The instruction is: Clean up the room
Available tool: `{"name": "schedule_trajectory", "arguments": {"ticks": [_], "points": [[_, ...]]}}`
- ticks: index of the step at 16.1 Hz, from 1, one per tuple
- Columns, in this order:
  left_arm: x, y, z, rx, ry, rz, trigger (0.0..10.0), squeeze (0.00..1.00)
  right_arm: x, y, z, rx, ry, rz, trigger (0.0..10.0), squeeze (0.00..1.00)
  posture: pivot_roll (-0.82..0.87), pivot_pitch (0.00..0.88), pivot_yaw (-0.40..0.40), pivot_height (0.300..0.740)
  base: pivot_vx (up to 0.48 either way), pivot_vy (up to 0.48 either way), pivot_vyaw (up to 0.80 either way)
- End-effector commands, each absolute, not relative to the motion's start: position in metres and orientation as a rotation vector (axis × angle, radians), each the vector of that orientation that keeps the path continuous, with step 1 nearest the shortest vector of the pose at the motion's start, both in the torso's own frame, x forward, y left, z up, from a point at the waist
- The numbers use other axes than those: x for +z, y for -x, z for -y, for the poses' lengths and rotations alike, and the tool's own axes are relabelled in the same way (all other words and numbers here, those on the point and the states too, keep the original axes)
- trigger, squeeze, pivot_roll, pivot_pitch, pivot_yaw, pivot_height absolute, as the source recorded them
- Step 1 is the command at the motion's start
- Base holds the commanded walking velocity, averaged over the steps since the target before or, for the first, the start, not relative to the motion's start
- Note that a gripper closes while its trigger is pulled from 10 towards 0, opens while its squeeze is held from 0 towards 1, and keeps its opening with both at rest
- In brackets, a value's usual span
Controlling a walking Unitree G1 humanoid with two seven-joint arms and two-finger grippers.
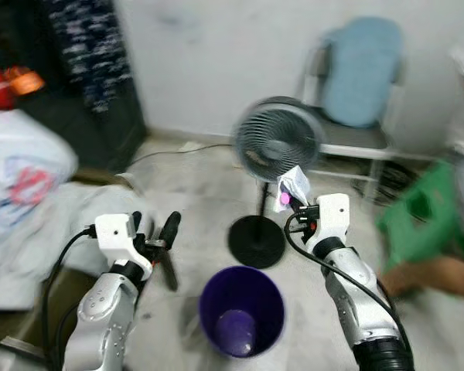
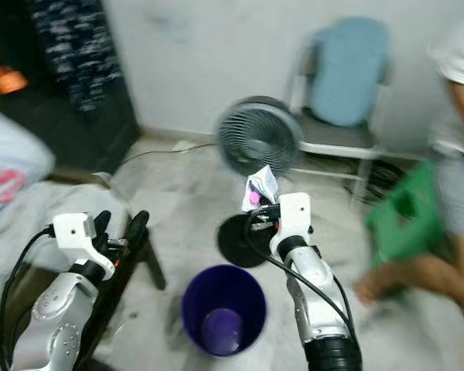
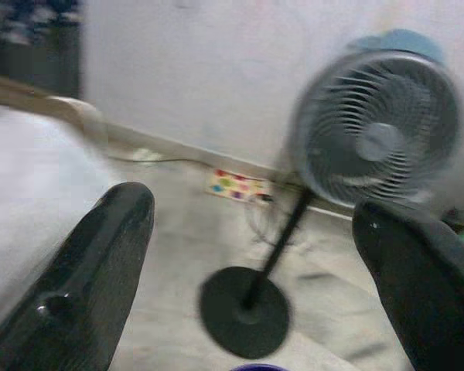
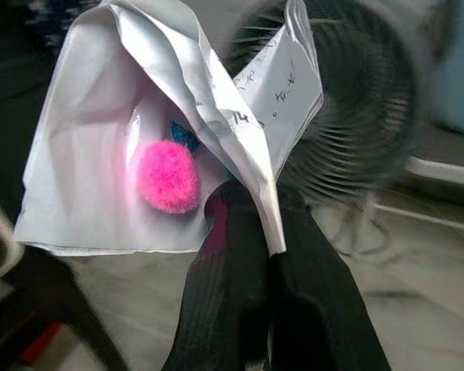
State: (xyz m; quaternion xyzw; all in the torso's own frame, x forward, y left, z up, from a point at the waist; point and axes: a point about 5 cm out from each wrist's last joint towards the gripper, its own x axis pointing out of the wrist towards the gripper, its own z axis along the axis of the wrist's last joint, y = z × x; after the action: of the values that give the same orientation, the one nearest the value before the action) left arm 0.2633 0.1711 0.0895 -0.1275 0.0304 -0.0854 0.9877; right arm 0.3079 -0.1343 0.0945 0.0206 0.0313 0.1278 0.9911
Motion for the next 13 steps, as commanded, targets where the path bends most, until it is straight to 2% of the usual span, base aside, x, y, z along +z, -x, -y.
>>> {"name": "schedule_trajectory", "arguments": {"ticks": [1,5,11,13], "points": [[0.0875,-0.2623,-0.1737,-0.164,0.248,-0.075,10.0,0.00,0.0970,-0.3090,0.1299,0.271,-0.043,-0.053,10.0,0.00,-0.13,0.041,0.007,0.740,0.292,0.000,0.49],[0.0868,-0.2620,-0.1736,-0.163,0.246,-0.078,10.0,0.00,0.0968,-0.3091,0.1298,0.275,-0.042,-0.052,10.0,0.00,-0.13,0.039,0.005,0.740,0.276,0.000,0.44],[0.0858,-0.2623,-0.1748,-0.156,0.248,-0.088,10.0,0.00,0.0945,-0.3096,0.1301,0.267,-0.042,-0.063,10.0,0.00,-0.13,0.042,0.007,0.740,0.000,0.000,0.00],[0.0847,-0.2593,-0.1780,-0.214,0.230,-0.106,10.0,0.00,0.0891,-0.3117,0.1246,0.236,-0.087,-0.136,10.0,0.00,-0.12,0.045,0.007,0.740,0.000,0.000,0.00]]}}
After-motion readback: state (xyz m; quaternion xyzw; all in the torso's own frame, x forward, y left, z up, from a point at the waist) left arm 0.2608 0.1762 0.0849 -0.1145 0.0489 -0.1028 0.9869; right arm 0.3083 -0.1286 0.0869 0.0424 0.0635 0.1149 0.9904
